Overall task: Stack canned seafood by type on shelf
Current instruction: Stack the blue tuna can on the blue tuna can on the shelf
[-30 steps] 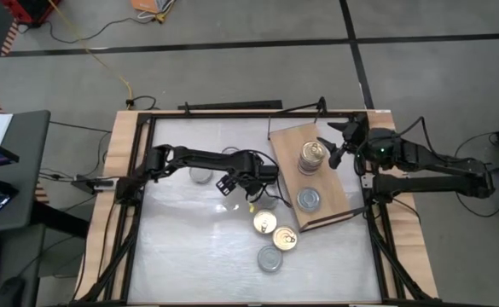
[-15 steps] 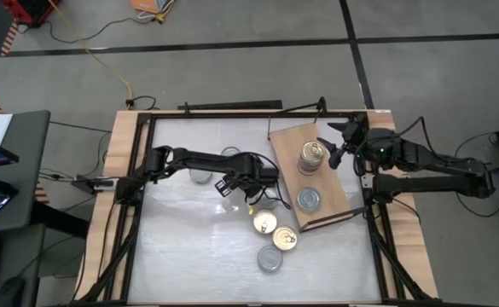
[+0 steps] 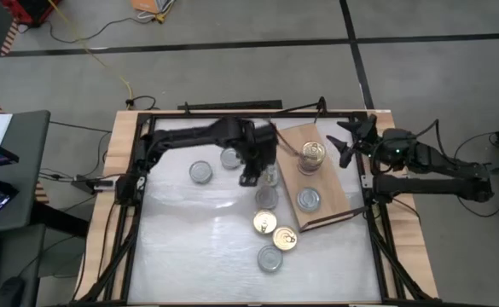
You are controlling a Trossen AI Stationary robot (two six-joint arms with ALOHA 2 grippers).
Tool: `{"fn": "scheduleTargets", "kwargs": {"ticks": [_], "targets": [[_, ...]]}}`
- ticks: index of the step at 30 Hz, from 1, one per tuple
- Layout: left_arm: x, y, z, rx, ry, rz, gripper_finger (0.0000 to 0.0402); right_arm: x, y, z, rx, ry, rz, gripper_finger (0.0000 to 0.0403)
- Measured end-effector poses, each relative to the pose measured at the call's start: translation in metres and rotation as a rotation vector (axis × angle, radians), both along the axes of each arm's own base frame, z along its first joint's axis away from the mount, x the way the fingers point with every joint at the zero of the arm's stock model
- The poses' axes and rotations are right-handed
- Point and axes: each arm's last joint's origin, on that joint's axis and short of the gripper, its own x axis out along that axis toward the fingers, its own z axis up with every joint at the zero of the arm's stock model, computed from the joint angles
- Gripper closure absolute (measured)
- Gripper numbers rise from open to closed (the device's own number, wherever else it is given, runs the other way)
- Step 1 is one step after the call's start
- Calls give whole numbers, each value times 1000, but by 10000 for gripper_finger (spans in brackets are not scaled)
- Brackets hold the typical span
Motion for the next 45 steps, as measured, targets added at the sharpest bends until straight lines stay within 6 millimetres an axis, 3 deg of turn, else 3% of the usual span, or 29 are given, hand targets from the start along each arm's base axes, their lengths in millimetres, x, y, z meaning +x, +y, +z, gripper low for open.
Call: {"fn": "scheduleTargets", "kwargs": {"ticks": [8,18,21,28,33,42,45], "targets": [[21,29,21,-407,-332,168,221,-9,2,-4,36,19,-10,97],[36,52,42,-552,-602,345,221,-9,2,-6,49,34,-15,97],[46,56,40,-623,-658,373,221,-9,2,-6,48,32,-15,97],[70,64,13,-808,-666,388,219,-11,1,-6,44,33,-28,97],[68,69,12,-787,-666,406,201,-15,0,-4,33,15,-55,97],[69,74,6,-655,-700,463,217,-16,0,-3,33,2,-57,97],[73,75,5,-688,-728,457,217,-16,0,-3,33,0,-56,97]]}}
